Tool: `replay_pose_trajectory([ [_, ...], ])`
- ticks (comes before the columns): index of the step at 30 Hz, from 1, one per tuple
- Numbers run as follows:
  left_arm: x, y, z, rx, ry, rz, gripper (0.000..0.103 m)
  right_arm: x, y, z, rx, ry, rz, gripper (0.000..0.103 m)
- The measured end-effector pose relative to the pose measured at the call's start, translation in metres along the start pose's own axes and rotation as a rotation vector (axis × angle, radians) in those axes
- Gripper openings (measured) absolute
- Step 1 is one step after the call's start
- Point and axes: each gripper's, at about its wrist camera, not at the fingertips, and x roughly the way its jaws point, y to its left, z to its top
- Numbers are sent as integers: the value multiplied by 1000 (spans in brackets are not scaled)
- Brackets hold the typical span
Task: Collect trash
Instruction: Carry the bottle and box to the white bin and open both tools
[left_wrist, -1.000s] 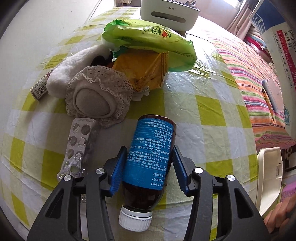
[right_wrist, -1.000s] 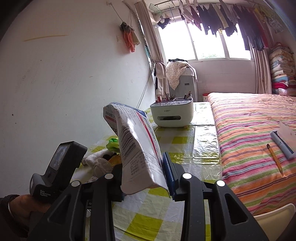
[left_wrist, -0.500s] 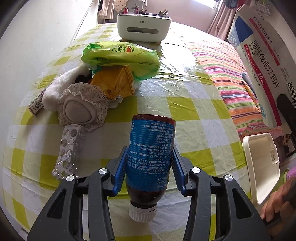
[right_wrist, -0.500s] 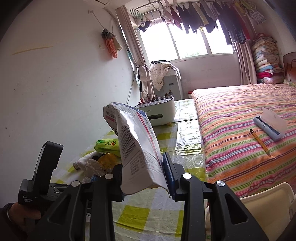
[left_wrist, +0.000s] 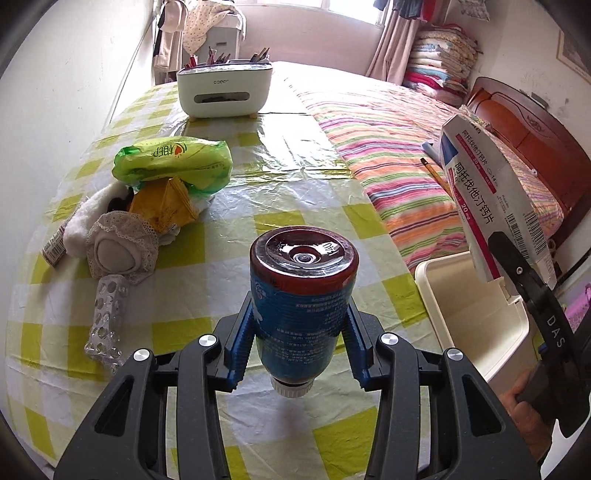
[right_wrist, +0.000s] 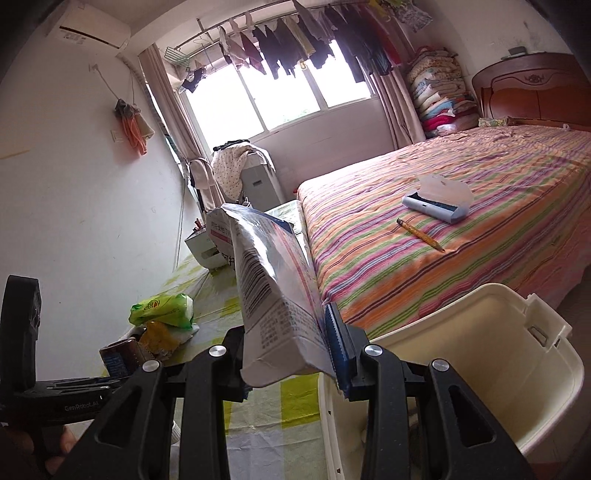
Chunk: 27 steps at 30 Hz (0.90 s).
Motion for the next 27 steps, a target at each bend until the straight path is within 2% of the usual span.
replay_pose_trajectory([
  [7, -10, -28, 4, 50, -15, -45, 42, -24, -28, -14, 153, -67, -112, 34],
  [14, -15, -53, 8, 98, -30, -75, 42, -45, -41, -16, 223, -163, -201, 39],
  [17, -18, -62, 9, 117, -38, -83, 42, -55, -42, -18, 234, -206, -238, 40],
  [22, -21, -75, 12, 145, -50, -93, 42, -63, -32, -18, 184, -255, -290, 44],
  [24, -20, -79, 14, 151, -51, -97, 42, -64, -32, -17, 179, -264, -302, 48],
  [25, -20, -81, 14, 157, -51, -99, 42, -65, -32, -17, 176, -267, -314, 58],
  [27, -19, -84, 14, 162, -50, -101, 42, -66, -32, -17, 174, -274, -307, 61],
])
